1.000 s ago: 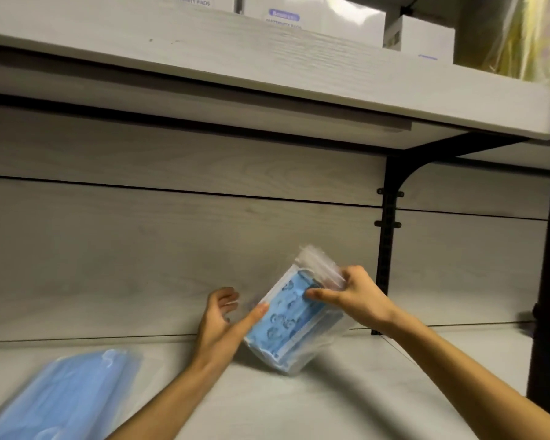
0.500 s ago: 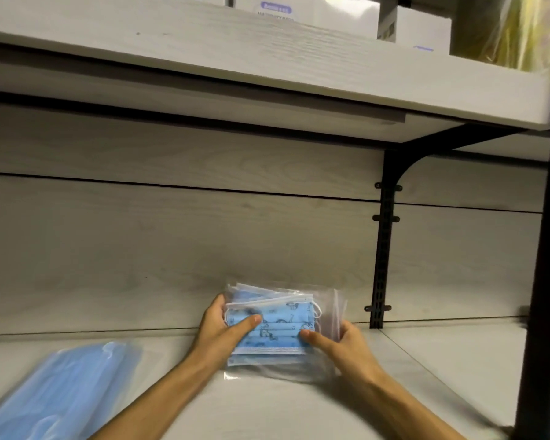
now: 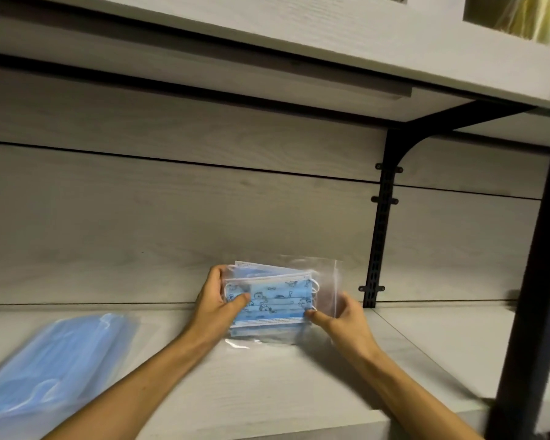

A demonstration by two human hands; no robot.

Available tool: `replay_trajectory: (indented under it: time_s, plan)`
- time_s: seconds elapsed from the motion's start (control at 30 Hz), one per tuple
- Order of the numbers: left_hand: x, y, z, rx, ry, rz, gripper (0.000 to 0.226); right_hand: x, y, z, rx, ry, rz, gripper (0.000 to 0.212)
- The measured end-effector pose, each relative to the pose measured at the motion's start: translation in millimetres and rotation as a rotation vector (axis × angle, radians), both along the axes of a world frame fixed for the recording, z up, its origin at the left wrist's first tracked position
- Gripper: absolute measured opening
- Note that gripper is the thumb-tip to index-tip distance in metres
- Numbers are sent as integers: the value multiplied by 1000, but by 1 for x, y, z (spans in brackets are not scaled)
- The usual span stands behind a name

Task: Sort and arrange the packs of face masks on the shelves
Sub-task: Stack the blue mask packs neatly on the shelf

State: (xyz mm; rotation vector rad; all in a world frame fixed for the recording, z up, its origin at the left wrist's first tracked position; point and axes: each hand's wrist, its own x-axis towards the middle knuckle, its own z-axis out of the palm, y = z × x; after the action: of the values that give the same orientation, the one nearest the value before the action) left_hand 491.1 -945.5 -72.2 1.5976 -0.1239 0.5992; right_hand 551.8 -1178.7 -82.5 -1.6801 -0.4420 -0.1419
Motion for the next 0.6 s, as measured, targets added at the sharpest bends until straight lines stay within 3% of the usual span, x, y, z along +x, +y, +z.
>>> replay_trajectory:
  time_s: [0.3, 0.43, 0.6]
  plan:
    - [2, 0, -7, 7, 175, -28, 34, -1, 1, -3, 124, 122, 91, 43]
    - [1, 1, -5, 67, 140, 19, 24, 3, -1, -4, 82, 82, 57, 32]
    - [2, 2, -2, -21, 167, 4, 34, 5, -5, -1, 63, 41, 32, 45]
